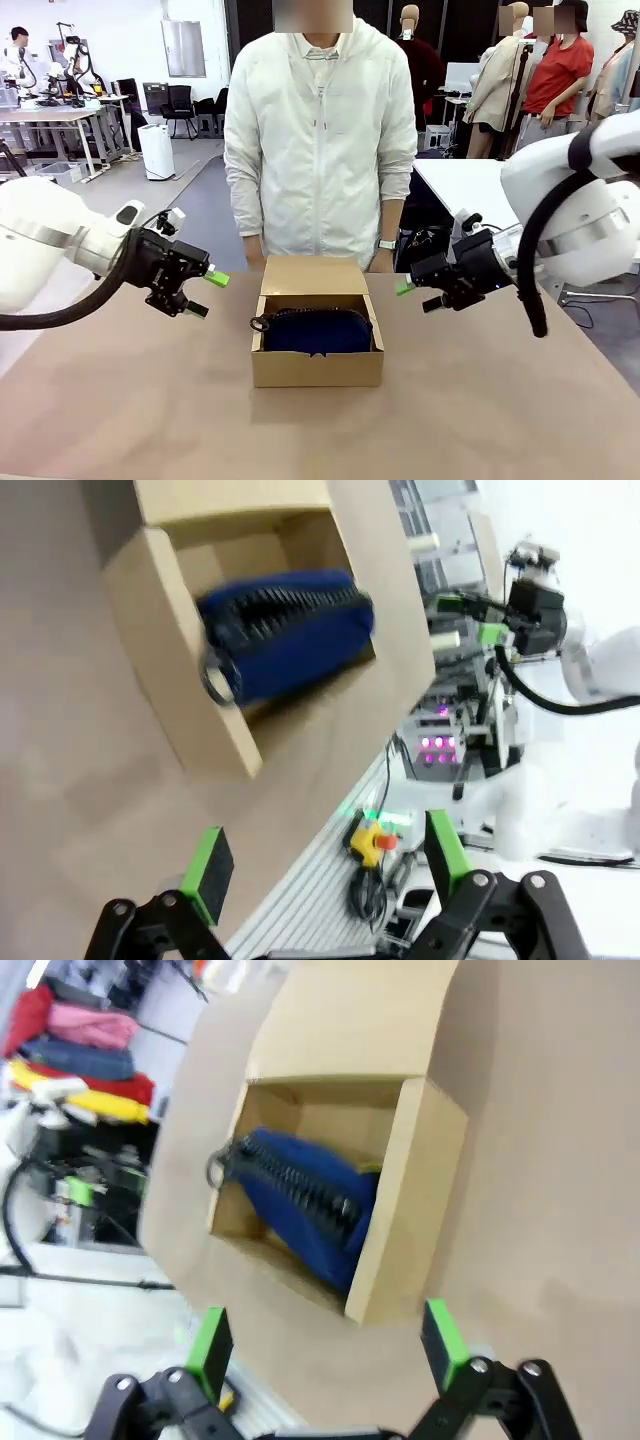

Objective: Pack the items into the box.
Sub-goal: Close the Mailer Box.

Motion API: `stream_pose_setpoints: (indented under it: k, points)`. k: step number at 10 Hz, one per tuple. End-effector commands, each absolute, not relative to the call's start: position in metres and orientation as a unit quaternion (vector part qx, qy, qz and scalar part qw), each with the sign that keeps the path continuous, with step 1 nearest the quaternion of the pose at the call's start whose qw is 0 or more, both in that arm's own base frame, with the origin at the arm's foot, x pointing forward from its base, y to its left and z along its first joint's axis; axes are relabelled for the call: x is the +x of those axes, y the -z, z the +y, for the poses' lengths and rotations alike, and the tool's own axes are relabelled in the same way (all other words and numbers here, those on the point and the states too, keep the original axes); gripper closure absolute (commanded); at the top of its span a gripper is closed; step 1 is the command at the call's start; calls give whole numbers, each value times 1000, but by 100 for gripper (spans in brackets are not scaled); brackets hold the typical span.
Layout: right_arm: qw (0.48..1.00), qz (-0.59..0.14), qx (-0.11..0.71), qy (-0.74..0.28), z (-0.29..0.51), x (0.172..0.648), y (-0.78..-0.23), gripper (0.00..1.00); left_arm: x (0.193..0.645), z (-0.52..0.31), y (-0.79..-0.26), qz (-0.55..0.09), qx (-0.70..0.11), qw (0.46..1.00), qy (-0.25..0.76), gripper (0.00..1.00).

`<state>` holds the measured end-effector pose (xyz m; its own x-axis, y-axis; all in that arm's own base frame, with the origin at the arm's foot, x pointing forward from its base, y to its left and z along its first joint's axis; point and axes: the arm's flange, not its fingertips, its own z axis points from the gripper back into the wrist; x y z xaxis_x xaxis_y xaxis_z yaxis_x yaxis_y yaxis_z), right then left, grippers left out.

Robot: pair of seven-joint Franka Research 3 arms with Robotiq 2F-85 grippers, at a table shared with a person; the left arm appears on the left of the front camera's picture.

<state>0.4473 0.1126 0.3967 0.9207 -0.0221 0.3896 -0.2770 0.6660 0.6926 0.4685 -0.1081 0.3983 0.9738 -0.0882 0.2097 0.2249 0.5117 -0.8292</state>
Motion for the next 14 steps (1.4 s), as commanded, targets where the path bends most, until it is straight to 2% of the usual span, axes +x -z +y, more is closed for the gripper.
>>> stream_pose_setpoints:
  k: [1, 3, 4, 6, 8, 10, 14]
  points:
    - [875, -233, 425, -11, 119, 520, -378, 0, 532, -114, -367, -73, -526, 846, 52, 0]
    - [859, -216, 459, 62, 129, 579, -342, 0, 577, -117, -318, -75, -575, 815, 12, 0]
    - [853, -220, 466, 87, 131, 600, -325, 0, 593, -121, -294, -98, -603, 792, -6, 0]
    - [830, -195, 512, 103, 137, 625, -293, 0, 611, -119, -262, -178, -610, 770, -58, 0]
    - [793, -120, 590, 94, 143, 636, -267, 0, 619, -118, -252, -226, -631, 741, -37, 0]
    - [783, -76, 612, 82, 158, 636, -252, 0, 626, -129, -241, -235, -636, 735, -1, 0]
    - [771, -80, 630, 41, 163, 631, -258, 0, 634, -148, -244, -268, -618, 739, 24, 0]
